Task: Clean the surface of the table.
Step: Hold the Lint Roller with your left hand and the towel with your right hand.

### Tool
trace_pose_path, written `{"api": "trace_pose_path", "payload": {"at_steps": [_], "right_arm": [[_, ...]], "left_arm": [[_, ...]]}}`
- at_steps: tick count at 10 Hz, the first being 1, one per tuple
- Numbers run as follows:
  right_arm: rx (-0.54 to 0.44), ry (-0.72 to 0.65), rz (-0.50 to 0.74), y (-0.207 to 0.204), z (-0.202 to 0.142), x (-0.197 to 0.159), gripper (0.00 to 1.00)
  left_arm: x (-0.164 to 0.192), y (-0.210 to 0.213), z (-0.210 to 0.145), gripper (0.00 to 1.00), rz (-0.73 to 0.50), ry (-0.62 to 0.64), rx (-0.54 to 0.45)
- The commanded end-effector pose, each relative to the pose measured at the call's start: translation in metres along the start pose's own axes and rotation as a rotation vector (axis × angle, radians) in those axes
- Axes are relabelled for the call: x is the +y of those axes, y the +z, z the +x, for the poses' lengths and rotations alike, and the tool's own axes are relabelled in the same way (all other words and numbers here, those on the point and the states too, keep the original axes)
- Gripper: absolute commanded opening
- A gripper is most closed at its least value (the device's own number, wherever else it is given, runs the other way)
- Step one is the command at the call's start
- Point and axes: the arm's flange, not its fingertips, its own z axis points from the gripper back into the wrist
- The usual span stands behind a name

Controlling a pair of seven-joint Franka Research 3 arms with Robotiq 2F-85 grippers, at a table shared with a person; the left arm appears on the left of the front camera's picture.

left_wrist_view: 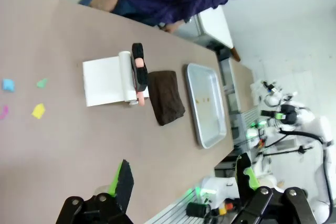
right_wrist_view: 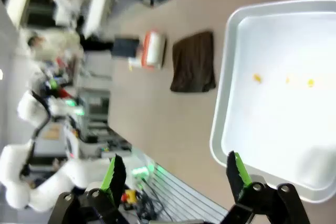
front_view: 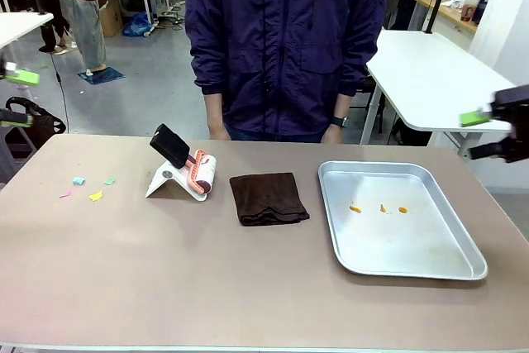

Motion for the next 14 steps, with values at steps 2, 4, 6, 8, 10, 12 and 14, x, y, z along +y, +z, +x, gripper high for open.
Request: {"api": "trace_pose_path", "payload": {"at_steps": [2,4,6,8,10,12,14], "right_arm": [[0.1,0.076,-0.172,-0.092,-0.004,0.06,1.0],[0.122,0.113,-0.264,-0.154,-0.005,0.081,1.0],[0.108,0.125,-0.306,-0.211,-0.009,0.089,1.0],[0.08,0.149,-0.3,-0.237,-0.016,0.09,1.0],[0.1,0.124,-0.258,-0.252,-0.019,0.086,1.0],[0.166,0.091,-0.244,-0.262,-0.023,0.081,1.0],[0.127,0.066,-0.268,-0.255,-0.02,0.077,1.0]], "left_arm": [[-0.027,-0.068,0.028,1.0,0.115,-0.044,0.163],[-0.041,-0.126,0.046,1.0,0.185,-0.059,0.286],[-0.047,-0.179,0.06,1.0,0.255,-0.056,0.368],[-0.038,-0.196,0.068,1.0,0.356,-0.035,0.403],[-0.027,-0.201,0.067,1.0,0.465,-0.036,0.441],[-0.016,-0.207,0.067,1.0,0.411,-0.037,0.428],[-0.008,-0.206,0.071,1.0,0.37,0.0,0.347]]}}
